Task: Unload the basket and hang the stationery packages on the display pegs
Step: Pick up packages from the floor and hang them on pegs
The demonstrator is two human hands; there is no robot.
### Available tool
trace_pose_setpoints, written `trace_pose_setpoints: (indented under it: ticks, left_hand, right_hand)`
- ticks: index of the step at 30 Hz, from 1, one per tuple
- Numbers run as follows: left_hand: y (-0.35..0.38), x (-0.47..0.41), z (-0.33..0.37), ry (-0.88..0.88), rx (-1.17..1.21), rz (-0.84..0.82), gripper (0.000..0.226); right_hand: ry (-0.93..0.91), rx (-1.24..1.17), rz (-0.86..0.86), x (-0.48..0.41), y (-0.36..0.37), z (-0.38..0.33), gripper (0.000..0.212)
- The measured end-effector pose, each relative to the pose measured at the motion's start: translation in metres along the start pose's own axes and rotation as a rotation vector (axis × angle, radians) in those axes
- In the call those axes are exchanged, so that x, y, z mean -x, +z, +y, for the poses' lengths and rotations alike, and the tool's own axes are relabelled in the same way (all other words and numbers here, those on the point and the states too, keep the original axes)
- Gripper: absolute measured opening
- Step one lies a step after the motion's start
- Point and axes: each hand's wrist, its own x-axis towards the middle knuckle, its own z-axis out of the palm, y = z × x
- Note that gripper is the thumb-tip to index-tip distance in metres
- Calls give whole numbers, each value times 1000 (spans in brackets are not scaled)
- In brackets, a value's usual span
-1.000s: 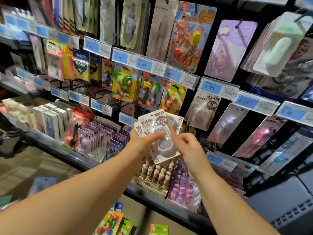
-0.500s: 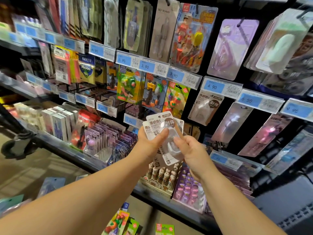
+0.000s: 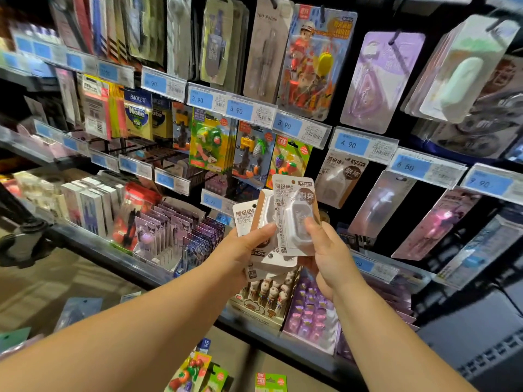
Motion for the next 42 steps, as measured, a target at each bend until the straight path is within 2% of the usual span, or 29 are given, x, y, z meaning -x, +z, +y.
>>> trace_pose_setpoints:
  ticks: [3,7,10,13,16,22,26,33,40,42]
  left_hand:
    - [2,-1,0,-9,-19,61,43]
    - [1,-2,1,15,-16,135,38]
    - [0,-3,2,53,-26,121,30]
    - [-1,-3,1,51,-31,104,34]
    - [2,-3,1,60,-33,79,31]
    - [7,-4,3,89,-50,48,48]
    - [7,-5,3,86,-56,46,52]
    - [8,-6,4,77,-44,40,54]
    - [9,-6,3,75,-58,40,53]
    - [10,-6,3,77,-55,26,51]
  right_hand:
    - [-36,30,59,-4,-2,0,31]
    - [-142,47,201,-8,-11,-6,13]
    - [-175,46,262,-12,-18,-10,11]
    - [-171,31,316,-17,-26,-12,18]
    - [-178,-15,334,-23,-30,-16,12]
    - [-202,50,375,-37,-35,-19,25]
    - [-207,85,381,-41,-35,-17,14]
    - [-209,105,454,-53,-33,-11,26]
    - [-68,187,444,-66,-31,-18,56]
    - [-37,268,479,-64,-32,-19,55]
